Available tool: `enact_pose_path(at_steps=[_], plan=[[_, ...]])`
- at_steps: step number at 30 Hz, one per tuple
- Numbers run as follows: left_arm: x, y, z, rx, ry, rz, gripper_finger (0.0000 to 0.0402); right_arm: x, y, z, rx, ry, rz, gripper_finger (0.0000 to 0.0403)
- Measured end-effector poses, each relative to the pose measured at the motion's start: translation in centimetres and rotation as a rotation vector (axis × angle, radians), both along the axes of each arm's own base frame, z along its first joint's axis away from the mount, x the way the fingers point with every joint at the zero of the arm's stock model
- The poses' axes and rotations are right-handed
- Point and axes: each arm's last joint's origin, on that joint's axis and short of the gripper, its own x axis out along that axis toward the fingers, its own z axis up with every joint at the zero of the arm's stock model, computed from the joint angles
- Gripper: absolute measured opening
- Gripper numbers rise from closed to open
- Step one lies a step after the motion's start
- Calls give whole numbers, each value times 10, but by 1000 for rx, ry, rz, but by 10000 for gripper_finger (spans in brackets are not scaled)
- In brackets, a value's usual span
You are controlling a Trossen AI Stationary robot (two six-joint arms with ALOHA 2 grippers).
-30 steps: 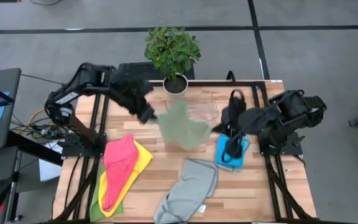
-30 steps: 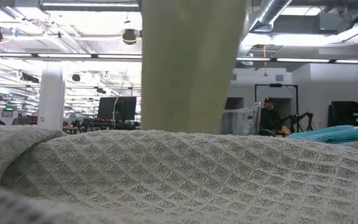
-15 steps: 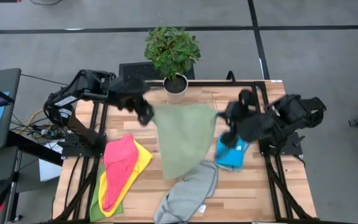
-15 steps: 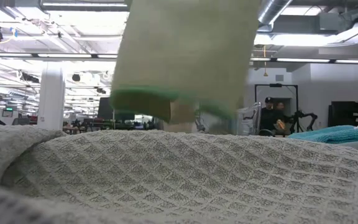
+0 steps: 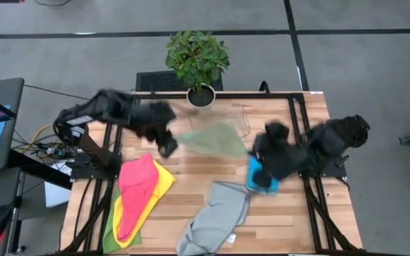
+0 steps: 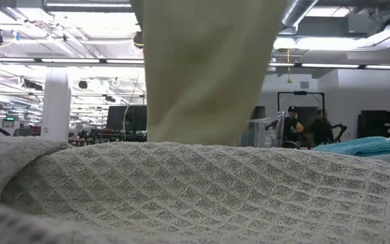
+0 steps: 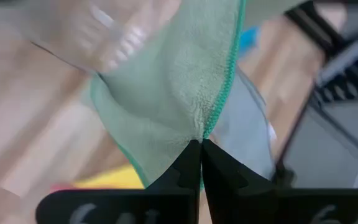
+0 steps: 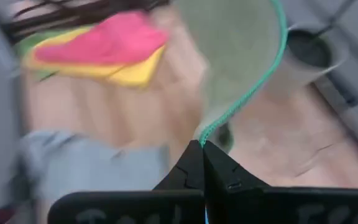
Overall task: Fold microfiber towels
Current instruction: Fold the light green microfiber cloth
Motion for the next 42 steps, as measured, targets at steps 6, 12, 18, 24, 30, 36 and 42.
enact_pose_path(at_steps=[6, 12, 18, 24, 30, 36, 42], plan=[[5, -83, -51, -40, 194, -87, 0, -16, 81, -60, 88, 138, 33, 9], [-7, -165, -138, -148, 373, -131, 1, -21, 147, -113, 194, 197, 96, 10], [-9, -215, -212, -372, 322, -202, 1, -3, 184, -145, 284, 235, 173, 10], [-7, -222, -230, -435, 237, -257, 1, 6, 188, -161, 300, 307, 171, 12], [0, -189, -220, -321, 234, -252, 0, 6, 183, -161, 291, 319, 128, 33], [19, -141, -194, -214, 62, -199, 0, -3, 175, -151, 314, 356, 80, 88], [33, -91, -169, -72, -129, -46, 0, -14, 153, -124, 274, 279, 49, 179]])
